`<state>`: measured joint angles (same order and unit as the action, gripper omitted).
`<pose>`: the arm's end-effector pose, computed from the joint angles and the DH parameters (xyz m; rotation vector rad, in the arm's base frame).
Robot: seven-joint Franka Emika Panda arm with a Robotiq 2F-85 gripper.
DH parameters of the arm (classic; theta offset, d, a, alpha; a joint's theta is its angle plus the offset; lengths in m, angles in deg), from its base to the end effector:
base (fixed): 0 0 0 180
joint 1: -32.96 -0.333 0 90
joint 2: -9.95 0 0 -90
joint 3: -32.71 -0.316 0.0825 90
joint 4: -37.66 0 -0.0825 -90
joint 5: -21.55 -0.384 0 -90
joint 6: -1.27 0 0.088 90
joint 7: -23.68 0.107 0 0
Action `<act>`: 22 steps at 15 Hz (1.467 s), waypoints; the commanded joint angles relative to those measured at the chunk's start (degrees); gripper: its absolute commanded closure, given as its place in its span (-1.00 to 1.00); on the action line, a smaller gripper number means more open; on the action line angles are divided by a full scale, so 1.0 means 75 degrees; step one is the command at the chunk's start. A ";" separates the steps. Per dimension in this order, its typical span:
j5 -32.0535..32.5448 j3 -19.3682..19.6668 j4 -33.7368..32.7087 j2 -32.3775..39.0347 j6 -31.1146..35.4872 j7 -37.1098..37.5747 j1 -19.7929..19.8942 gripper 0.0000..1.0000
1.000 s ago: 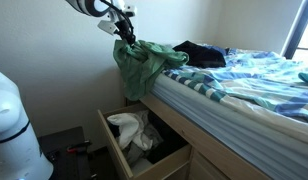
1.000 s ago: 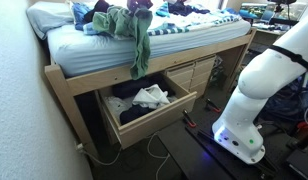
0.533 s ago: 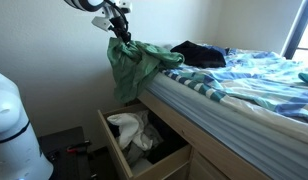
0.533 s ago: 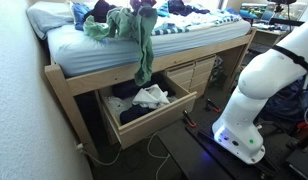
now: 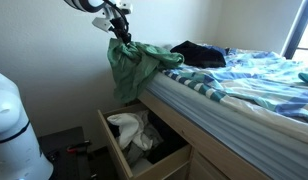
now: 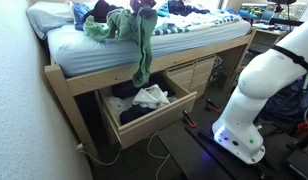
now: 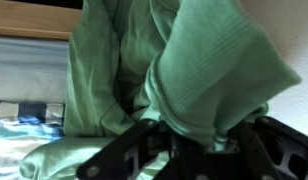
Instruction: Put the green cloth in the open drawer then close the drawer
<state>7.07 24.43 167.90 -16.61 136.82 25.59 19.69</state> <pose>0.4210 0.1803 0.5952 -2.7696 -0.2996 -0.7307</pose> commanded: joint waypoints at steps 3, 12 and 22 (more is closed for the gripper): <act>-0.0044 -0.0073 0.0036 -0.0151 -0.0068 0.0043 -0.0051 0.89; 0.0753 -0.0884 0.0220 -0.1699 -0.0839 0.1405 0.0174 0.89; 0.1033 -0.1052 0.0047 -0.2537 -0.1504 0.1683 0.0310 0.89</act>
<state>13.85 16.83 168.21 -33.83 126.49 37.45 20.52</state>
